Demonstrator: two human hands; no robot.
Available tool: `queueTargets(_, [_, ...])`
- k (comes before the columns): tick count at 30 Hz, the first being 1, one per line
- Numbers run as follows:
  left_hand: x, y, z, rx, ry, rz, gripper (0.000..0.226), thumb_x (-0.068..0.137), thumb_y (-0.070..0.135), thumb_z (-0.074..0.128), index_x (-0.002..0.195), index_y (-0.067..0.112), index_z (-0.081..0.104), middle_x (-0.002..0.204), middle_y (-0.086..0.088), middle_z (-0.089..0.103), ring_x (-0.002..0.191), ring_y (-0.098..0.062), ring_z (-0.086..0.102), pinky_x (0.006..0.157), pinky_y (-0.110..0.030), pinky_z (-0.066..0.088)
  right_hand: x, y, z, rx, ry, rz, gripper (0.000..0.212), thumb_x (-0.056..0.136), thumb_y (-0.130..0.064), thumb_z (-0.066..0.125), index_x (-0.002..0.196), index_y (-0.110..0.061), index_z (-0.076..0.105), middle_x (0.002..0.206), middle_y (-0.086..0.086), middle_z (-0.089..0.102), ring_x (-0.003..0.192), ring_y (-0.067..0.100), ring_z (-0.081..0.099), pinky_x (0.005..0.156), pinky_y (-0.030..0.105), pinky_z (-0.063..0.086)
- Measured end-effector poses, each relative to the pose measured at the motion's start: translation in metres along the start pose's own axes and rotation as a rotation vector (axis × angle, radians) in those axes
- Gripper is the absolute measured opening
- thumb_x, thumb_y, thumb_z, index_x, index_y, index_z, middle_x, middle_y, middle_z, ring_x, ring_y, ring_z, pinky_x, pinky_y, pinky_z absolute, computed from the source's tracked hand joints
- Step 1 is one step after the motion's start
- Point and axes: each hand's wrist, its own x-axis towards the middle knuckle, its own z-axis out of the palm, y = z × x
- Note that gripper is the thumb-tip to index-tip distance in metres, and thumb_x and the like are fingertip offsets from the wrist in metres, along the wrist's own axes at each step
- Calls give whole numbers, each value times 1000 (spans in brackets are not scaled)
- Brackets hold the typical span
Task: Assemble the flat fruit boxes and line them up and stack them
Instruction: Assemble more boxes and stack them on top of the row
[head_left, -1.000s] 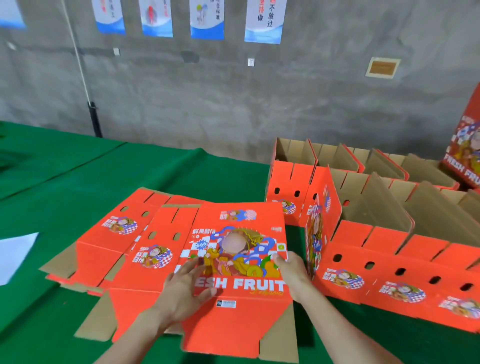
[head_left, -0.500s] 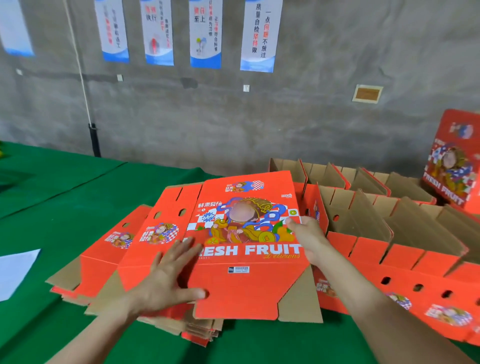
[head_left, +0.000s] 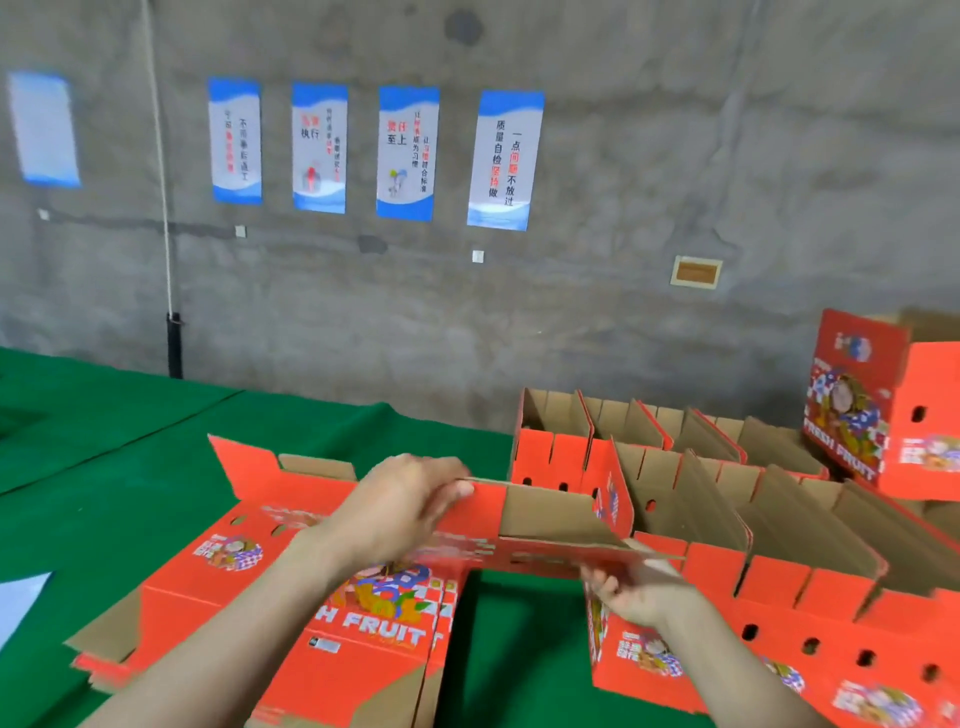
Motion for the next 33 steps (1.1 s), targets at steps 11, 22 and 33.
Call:
queueTargets(11, [107,35,10,75,79,-39,29,99,33,44,103,10,62,103,-19,68,101,-39,59,74,-38,41,-67,-31,-8,153,437,-727,23,95,-4,50,76,-10,60,77,16,68,52,14,65,48,22,52])
queueTargets(22, [124,122,50,-65,44,49,28,98,25,47,91,2,61,96,-20,67,96,-40,59,76,-41,43,-122,-34,-36,-326,511,-667,33,74,-29,78,77,-16,48,63,2,62,50,20,65,50,30,46])
queueTargets(33, [145,190,49,-93,-359,69,37,101,29,41,75,4,52,81,-16,64,80,-30,61,68,-35,40,-140,21,-125,-253,390,-619,16,79,-20,75,82,-10,64,65,13,67,47,19,65,49,33,54])
